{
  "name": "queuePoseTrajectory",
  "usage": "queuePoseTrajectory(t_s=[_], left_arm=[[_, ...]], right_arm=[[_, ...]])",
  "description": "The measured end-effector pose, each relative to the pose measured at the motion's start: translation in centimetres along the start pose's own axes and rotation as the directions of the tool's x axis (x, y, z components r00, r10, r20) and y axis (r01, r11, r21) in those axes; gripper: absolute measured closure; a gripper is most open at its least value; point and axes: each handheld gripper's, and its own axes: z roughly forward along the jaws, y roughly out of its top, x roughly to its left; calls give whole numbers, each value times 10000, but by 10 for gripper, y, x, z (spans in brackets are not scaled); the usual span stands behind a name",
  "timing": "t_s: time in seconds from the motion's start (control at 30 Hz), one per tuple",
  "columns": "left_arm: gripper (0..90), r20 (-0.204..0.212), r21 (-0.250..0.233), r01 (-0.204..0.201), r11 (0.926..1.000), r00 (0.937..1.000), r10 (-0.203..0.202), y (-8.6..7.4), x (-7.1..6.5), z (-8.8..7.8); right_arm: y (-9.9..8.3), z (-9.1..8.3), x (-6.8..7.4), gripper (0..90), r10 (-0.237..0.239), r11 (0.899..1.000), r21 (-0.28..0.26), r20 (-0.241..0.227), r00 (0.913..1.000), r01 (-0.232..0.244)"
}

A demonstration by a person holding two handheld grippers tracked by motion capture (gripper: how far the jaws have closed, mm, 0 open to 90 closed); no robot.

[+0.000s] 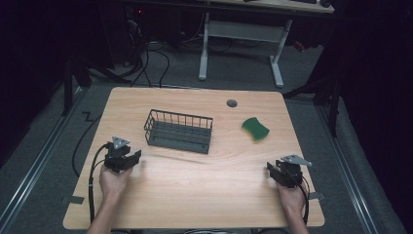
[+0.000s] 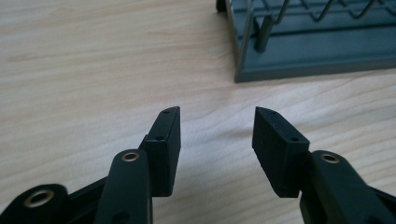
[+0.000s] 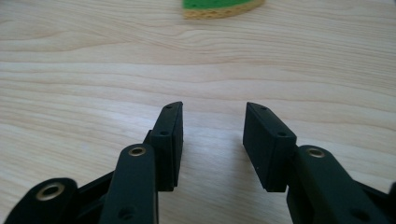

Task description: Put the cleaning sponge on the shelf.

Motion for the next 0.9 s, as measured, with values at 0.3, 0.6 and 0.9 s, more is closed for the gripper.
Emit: queuePoseTrajectory(t_s=[0.3,0.6,0.9], left_arm=[[547,230,-36,-155,9999,9996,156,22,-7,10],[591,381,160,19,9999,9993,-25,36,-5,19],[613,523,101,138,9999,9985,-143,43,-4,25]], right_arm=[[26,0,27,605,-464,9982,-434,-1121,9926,418],[56,12,67,621,-1064,9938,-565,-2303,9673,958],[75,28,103,641,-1503,9886,-496,-3208,9352,1419]])
